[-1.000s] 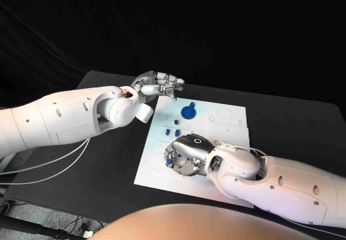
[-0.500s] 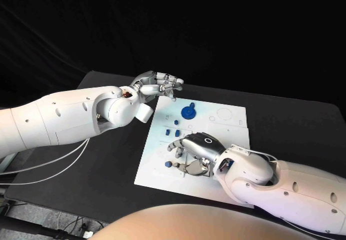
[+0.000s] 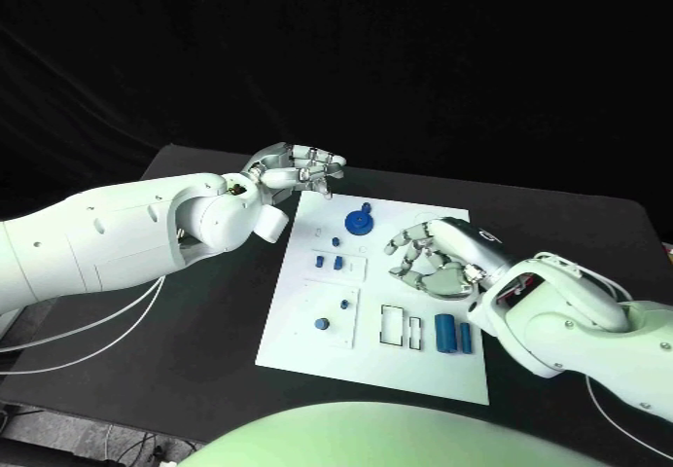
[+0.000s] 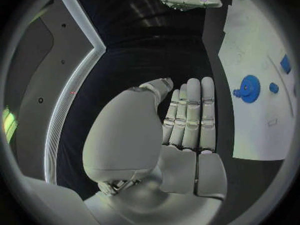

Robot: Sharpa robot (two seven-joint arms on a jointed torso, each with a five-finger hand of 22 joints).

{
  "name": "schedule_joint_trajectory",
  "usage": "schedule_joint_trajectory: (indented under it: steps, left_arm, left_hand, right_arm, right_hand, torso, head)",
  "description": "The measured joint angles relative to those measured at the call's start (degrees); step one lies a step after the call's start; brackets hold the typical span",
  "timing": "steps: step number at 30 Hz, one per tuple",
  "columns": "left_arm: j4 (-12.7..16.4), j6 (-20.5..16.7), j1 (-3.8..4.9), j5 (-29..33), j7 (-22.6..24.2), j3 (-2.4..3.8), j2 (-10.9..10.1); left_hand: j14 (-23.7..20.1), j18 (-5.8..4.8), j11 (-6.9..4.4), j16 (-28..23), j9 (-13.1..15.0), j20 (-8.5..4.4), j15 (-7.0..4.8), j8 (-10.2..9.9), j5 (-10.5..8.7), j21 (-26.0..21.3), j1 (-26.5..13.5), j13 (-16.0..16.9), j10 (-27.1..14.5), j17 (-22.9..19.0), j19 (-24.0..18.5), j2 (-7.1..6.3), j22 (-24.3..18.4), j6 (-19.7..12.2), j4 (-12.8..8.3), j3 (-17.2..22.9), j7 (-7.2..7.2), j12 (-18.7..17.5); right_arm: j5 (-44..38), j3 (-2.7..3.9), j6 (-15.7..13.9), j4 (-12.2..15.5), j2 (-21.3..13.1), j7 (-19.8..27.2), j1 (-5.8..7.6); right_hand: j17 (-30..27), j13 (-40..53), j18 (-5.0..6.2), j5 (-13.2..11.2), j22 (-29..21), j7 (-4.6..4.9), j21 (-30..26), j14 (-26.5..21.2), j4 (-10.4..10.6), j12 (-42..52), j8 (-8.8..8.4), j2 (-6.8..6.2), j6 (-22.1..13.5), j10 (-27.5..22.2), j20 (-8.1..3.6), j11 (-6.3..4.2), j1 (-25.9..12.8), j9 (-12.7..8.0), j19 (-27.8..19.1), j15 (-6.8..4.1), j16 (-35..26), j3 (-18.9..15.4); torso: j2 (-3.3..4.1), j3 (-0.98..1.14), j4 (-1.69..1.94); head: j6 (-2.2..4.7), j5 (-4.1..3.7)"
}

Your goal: Assemble the parts on the task board

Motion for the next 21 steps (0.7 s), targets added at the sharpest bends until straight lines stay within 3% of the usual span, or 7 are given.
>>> schedule_joint_trajectory:
  steps: [3,8,12,14,21]
  left_arm:
    - [0.0,0.0,0.0,0.1,0.0,-0.04,-0.1]
    - [-0.1,0.0,0.0,0.3,0.0,-0.1,-0.1]
    - [0.0,0.0,0.0,0.3,0.0,-0.11,-0.1]
    - [0.0,0.0,-0.01,0.4,0.0,-0.12,-0.1]
    - [0.2,-0.1,-0.01,0.4,0.0,-0.13,-0.3]
  left_hand:
    - [0.0,0.0,0.0,0.0,0.0,0.0,0.0,0.0,0.0,0.0,0.0,0.0,0.0,0.0,0.0,0.0,0.0,0.0,0.0,0.0,0.0,0.0]
    - [0.0,0.0,0.0,0.0,0.0,0.0,0.0,0.0,0.0,-0.2,0.0,0.0,0.0,0.0,0.0,0.0,0.0,0.0,0.0,0.0,0.0,0.0]
    - [0.0,0.0,0.0,0.0,0.0,0.0,0.0,0.0,0.0,-0.2,0.0,0.0,0.0,0.0,0.0,0.0,0.0,0.0,0.0,0.0,0.0,0.0]
    - [0.0,0.0,0.0,0.0,0.0,0.0,0.0,0.0,0.0,-0.2,0.0,0.0,0.0,0.0,0.0,0.0,0.0,0.0,0.0,0.0,0.0,0.0]
    - [0.0,0.0,0.0,0.0,0.0,0.0,0.0,0.0,0.0,-0.2,0.0,0.0,0.0,0.0,0.0,0.0,0.0,0.0,0.0,0.0,0.0,0.0]
  right_arm:
    - [6.1,-0.21,1.3,0.7,-3.6,0.0,0.46]
    - [12.8,-0.79,3.6,2.2,-8.2,-1.0,0.48]
    - [14.9,-1.1,5.1,3.7,-11.0,-2.8,-0.43]
    - [14.9,-1.26,5.8,4.4,-12.1,-4.2,-1.15]
    - [13.1,-1.66,7.3,5.6,-13.8,-9.0,-2.8]
  right_hand:
    - [0.7,9.8,-0.92,0.3,0.0,-0.39,2.2,0.0,0.9,9.8,1.52,0.0,0.1,-1.2,-0.6,-0.98,0.0,0.9,0.0,-0.63,0.4,-1.9]
    - [0.5,20.6,-0.93,0.3,0.0,-1.08,4.5,-0.1,2.7,19.8,3.79,0.49,0.6,-3.0,-0.87,-1.39,-0.5,2.9,0.0,-0.98,0.6,-3.6]
    - [0.9,29.6,-0.92,1.3,0.0,-1.5,5.4,0.0,4.9,27.1,5.39,0.08,0.2,-3.4,-1.01,-1.44,-2.9,5.2,0.0,-1.04,0.9,-5.7]
    - [1.6,33.6,-1.81,2.5,0.0,-1.72,6.0,0.0,6.9,30.6,6.26,-0.23,-0.2,-2.7,-1.01,-1.54,-4.9,6.3,0.0,-1.04,1.3,-7.3]
    - [2.9,39.9,-1.82,3.4,0.0,-2.03,7.2,0.0,11.6,35.1,8.19,-1.03,-1.7,-2.4,-1.01,-1.83,-6.1,9.2,0.0,-1.04,1.9,-12.0]
  torso:
    - [-0.1,0.03,-0.17]
    - [-0.25,0.09,-0.51]
    - [-0.35,0.11,-0.66]
    - [-0.38,0.12,-0.77]
    - [-0.55,0.1,-1.23]
  head:
    - [0.1,-0.87]
    - [0.09,-2.37]
    - [0.13,-3.56]
    - [0.05,-4.12]
    - [-0.17,-5.05]
